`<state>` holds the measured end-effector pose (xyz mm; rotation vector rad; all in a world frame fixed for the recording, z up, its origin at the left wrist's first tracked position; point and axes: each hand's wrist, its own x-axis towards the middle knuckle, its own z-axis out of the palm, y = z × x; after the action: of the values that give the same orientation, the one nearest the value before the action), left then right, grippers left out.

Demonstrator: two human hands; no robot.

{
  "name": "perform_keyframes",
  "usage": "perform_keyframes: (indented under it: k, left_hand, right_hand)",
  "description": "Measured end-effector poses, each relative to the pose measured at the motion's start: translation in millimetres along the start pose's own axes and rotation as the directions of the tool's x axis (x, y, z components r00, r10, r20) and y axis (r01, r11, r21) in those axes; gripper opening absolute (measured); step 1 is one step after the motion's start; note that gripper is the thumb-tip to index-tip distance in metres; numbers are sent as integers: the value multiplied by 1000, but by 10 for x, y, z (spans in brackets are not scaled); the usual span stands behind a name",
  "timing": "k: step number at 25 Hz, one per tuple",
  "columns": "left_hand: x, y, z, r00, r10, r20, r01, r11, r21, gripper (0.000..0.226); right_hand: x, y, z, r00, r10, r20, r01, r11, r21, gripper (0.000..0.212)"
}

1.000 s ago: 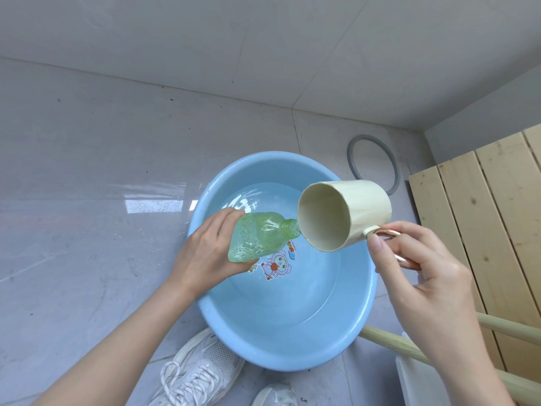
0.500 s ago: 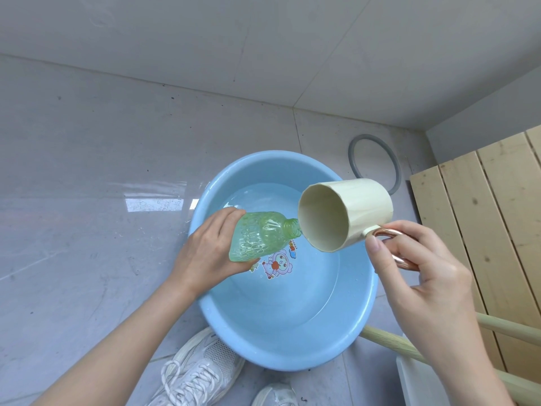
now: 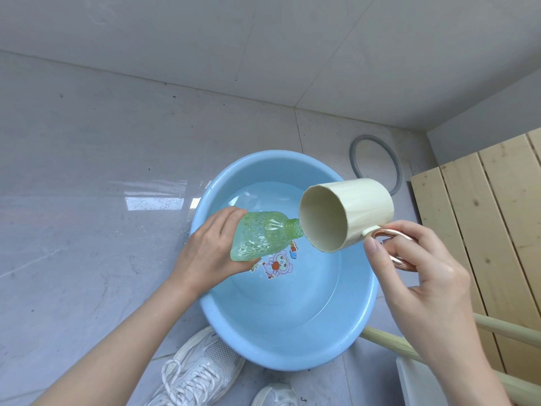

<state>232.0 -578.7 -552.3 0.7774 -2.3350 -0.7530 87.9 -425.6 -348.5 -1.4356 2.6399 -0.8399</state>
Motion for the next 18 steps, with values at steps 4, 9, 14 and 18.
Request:
perform_keyframes:
  k: [4, 9, 14, 18]
  left_hand:
    - [6, -2, 5, 1000, 8, -2, -8, 1000, -14, 82]
    - [2, 0, -1, 1000, 17, -5, -17, 1000, -19, 82]
    - [13, 11, -10, 1000, 19, -8, -19, 1000, -12, 80]
    - [13, 17, -16, 1000, 20, -5, -20, 1000, -13, 79]
  right_hand:
    - [3, -9, 8, 1000, -24, -9, 24, 999, -22, 30]
    - [5, 4, 18, 999, -52, -12, 51, 997, -53, 33]
    - [-5, 25, 36, 995, -96, -12, 95, 992, -85, 35]
    - [-11, 27, 43, 992, -127, -22, 124, 986, -111, 38]
